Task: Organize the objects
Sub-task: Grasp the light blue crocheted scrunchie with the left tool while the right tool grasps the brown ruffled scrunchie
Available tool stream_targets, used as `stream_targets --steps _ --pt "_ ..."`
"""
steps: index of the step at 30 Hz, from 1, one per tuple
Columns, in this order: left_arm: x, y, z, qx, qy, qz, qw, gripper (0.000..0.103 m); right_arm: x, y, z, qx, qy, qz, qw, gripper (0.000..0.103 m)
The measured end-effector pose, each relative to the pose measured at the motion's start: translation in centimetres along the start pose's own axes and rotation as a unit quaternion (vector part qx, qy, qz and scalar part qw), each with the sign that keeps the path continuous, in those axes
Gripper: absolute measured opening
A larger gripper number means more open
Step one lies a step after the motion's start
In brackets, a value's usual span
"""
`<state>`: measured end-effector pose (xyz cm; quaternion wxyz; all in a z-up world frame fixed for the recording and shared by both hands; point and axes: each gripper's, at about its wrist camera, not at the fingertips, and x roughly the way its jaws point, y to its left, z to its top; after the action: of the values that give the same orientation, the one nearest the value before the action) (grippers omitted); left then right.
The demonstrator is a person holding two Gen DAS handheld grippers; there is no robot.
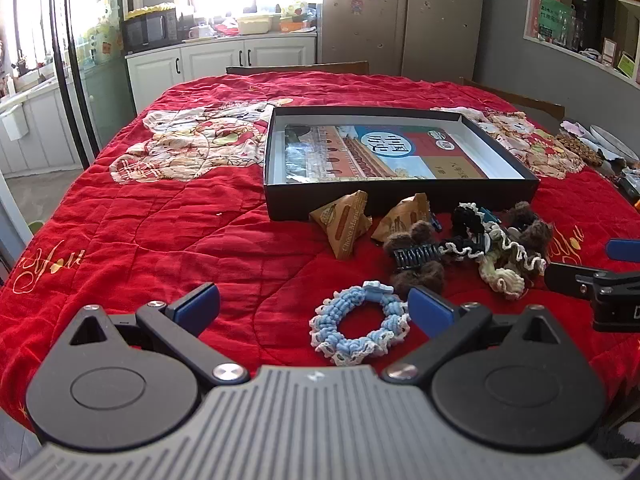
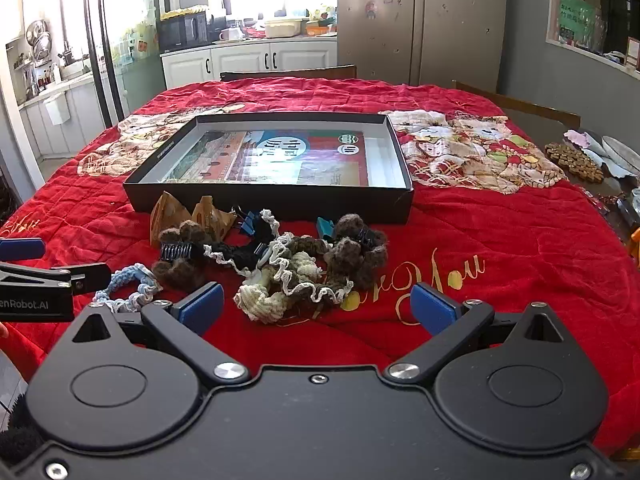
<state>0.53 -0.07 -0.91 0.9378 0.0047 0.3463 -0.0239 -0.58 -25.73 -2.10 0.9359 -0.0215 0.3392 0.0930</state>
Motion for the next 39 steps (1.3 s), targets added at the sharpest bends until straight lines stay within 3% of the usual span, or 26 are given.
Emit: stream_targets --steps 11,16,22,24,27,31,39 --pt "0.4 -0.2 -0.1 0.025 0.007 -0.017 0.9995 0.103 0.4 -0.2 0.0 0.0 0.011 -0.002 1.0 0.1" --pt "1.1 -0.1 -0.3 0.046 0.011 -0.039 0.9981 0.103 0.5 -0.7 -0.1 -0.016 -0.008 0.003 1.0 0.097" --pt "2.2 0.1 -0.6 0.06 0.018 -0.063 0.9961 0.099 1.1 -0.9 -0.7 -0.076 -0.032 0.028 0.996 0.069" --pt "2.5 -0.1 -0.8 0.068 0.021 -0.066 0.9953 0.095 1.7 -1.2 -0.8 -0.08 -0.03 0.042 0.995 0.055" --pt "3.0 -0.1 -1.1 0.073 0.031 -0.085 0.9932 0.092 2.5 -1.6 -1.0 -0.078 -0.024 0.068 0.994 0.042" --pt "3.5 -0.5 -1.4 0.085 0.033 -0.093 0.9915 0.088 3.0 -1.4 -1.0 -0.091 -0.028 0.091 0.991 0.036" --pt "4.4 -0.4 -1.6 0.086 0.029 -0.096 0.9912 0.07 4.5 0.7 -0.8 -0.157 -0.028 0.081 0.984 0.022"
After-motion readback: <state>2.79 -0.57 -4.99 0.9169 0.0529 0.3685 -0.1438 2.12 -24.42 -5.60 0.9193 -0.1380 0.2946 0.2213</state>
